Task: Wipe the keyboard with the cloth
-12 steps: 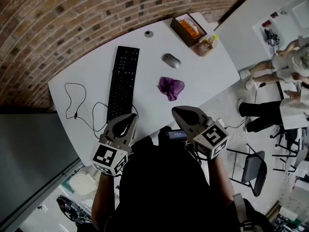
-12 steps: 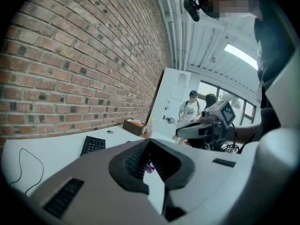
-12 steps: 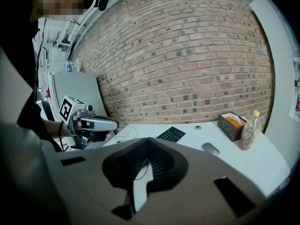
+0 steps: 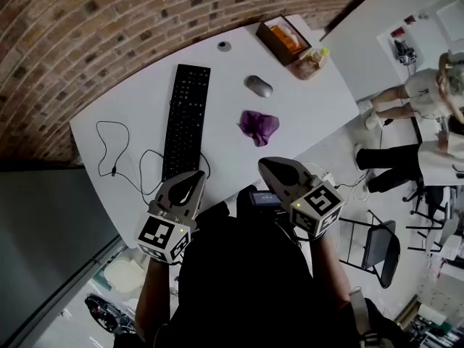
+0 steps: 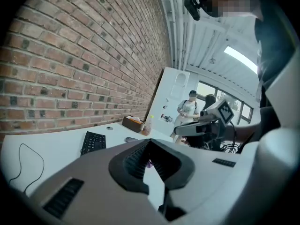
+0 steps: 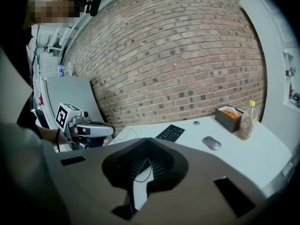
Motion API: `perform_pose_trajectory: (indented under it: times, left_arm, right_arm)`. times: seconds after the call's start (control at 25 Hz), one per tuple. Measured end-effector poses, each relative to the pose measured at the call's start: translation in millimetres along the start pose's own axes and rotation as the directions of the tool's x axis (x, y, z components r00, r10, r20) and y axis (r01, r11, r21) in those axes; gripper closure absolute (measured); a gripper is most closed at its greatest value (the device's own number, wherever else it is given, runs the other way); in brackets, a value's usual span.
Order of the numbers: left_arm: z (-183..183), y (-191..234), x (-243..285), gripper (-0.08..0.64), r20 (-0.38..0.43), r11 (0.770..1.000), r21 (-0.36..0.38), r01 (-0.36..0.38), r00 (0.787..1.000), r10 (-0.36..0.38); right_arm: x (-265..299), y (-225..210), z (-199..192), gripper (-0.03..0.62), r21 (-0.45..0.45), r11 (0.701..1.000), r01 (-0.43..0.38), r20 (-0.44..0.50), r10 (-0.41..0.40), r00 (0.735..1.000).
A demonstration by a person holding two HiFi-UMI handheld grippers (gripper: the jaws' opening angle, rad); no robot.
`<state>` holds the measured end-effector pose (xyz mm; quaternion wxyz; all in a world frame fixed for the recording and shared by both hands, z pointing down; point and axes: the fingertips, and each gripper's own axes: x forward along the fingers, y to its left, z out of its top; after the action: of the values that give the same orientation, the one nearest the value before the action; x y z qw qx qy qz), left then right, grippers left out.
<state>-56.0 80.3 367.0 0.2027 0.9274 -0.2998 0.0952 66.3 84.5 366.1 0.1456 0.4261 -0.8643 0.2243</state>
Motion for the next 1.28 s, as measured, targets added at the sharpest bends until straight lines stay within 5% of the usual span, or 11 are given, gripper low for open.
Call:
perform_pose_trajectory:
  times: [0.4, 1.08, 1.28]
  left_arm:
    - [-20.1, -21.3, 7.4, 0.546, -0.045, 0.999, -0.025, 0.025, 0.999, -0.026]
    - [-17.2, -39.1, 34.1, 0.546, -0.050, 0.974, -0.089, -0.208, 0.978, 0.205]
    - [-16.7, -48.8, 47.5, 0.546, -0.061, 0.958, -0.113, -0.265, 0.964, 0.260]
  right_arm:
    - [-14.4, -21.0, -18.6, 0.574, -0.003, 1.000, 0.021, -0.063, -0.021, 0.998]
    - [-1.6, -126.5, -37.9, 0.571, -0.069, 0.995, -0.066, -0.206, 0.051, 0.977]
    - [7.4, -150.6, -55.3, 0.514, -0.078, 0.990, -0.118, -0.285, 0.092, 0.954]
